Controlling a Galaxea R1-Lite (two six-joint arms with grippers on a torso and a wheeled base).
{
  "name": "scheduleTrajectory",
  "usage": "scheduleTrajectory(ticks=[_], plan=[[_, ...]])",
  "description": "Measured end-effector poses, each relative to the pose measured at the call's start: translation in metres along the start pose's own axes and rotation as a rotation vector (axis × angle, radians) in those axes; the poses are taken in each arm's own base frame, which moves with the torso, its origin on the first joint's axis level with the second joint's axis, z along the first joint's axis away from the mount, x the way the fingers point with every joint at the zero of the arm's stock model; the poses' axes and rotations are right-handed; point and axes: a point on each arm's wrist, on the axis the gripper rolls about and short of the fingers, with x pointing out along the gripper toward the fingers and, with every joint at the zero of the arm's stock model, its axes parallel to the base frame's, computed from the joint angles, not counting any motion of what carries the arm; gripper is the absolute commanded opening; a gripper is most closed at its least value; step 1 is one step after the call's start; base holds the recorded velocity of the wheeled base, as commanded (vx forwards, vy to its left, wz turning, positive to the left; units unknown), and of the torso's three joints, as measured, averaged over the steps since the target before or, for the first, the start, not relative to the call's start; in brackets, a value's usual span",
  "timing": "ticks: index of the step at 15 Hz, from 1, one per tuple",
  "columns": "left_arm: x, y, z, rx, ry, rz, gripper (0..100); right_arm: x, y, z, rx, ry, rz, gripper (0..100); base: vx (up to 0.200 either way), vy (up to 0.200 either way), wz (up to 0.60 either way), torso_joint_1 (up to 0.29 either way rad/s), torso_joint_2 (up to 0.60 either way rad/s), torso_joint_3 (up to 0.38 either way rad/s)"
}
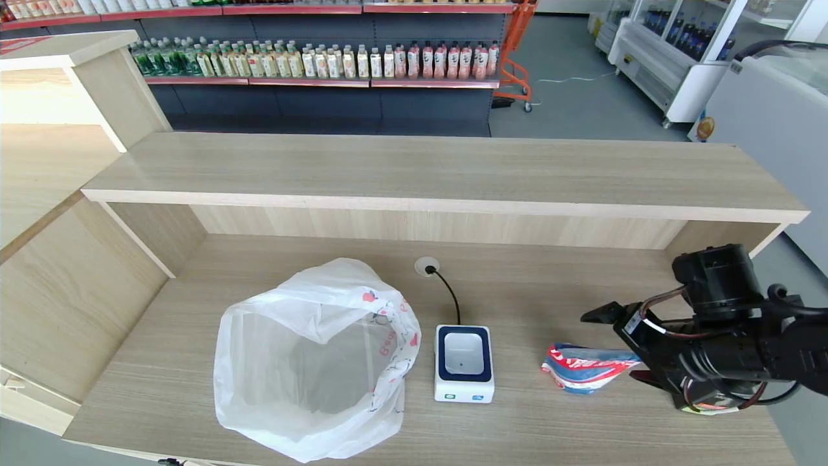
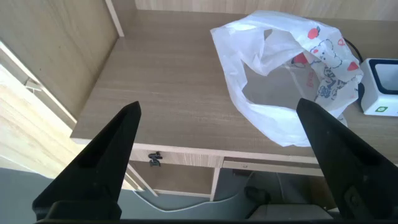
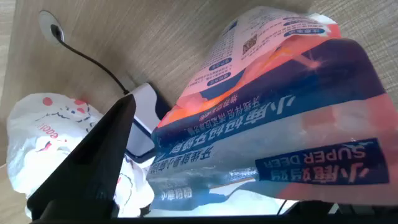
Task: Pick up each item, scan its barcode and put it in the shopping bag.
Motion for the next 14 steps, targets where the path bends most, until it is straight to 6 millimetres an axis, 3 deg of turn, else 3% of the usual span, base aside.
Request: scheduleTrajectory(ticks=[5, 6, 10, 14], plan=[[0.0, 0.0, 0.0, 0.0, 0.0, 0.0, 100, 0.045, 0.006, -0.012, -0.028, -0.024, 0.009, 100, 0.0, 0.0, 0.0, 0.0, 0.0, 0.0], [0.0, 0.0, 0.0, 0.0, 0.0, 0.0, 100, 0.052, 0.007, -0.014, -0.032, -0.027, 0.003, 0, 0.0, 0.0, 0.0, 0.0, 0.0, 0.0], [0.0, 0.0, 0.0, 0.0, 0.0, 0.0, 100, 0.069, 0.009, -0.015, -0.08, -0.045, -0.031, 0, 0.0, 0.0, 0.0, 0.0, 0.0, 0.0], [0.0, 0.0, 0.0, 0.0, 0.0, 0.0, 100, 0.069, 0.009, -0.015, -0.102, -0.045, -0.034, 0, 0.0, 0.0, 0.0, 0.0, 0.0, 0.0]])
